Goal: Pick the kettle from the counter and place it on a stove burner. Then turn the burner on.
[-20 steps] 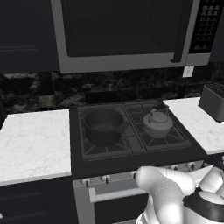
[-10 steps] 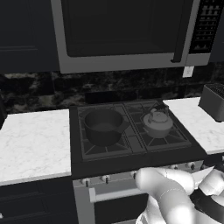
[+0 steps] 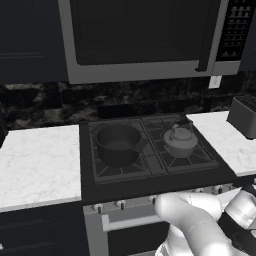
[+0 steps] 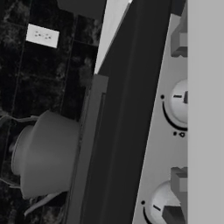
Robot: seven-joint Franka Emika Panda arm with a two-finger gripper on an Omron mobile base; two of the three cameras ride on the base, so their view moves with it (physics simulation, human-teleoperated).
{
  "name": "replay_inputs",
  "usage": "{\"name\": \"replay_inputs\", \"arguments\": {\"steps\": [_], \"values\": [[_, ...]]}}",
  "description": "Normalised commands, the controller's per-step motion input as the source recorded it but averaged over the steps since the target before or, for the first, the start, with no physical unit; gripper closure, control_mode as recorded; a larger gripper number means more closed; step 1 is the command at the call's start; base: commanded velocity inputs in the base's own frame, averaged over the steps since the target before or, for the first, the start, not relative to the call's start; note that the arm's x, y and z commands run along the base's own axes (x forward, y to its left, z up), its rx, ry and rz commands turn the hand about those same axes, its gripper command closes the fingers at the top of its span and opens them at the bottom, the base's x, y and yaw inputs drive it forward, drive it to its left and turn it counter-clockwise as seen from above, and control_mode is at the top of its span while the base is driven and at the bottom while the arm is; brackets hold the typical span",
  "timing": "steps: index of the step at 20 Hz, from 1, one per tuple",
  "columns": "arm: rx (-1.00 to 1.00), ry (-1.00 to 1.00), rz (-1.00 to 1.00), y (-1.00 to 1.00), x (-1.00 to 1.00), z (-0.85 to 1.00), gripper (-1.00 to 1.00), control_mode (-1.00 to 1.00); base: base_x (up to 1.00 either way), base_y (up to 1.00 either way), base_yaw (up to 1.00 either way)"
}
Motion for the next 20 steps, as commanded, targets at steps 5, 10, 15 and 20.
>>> {"name": "replay_inputs", "arguments": {"steps": [5,10,15,20], "values": [[0.04,0.0,0.0,-0.18,0.16,-0.03,-1.0,-1.0,0.0,0.0,0.0],[0.04,0.0,0.0,-0.11,0.16,-0.19,-1.0,-1.0,0.0,0.0,0.0],[0.02,0.0,0.0,-0.01,0.12,-0.39,-1.0,-1.0,0.0,0.0,0.0],[0.0,0.0,0.0,0.15,0.0,-0.47,-1.0,-1.0,0.0,0.0,0.0]]}}
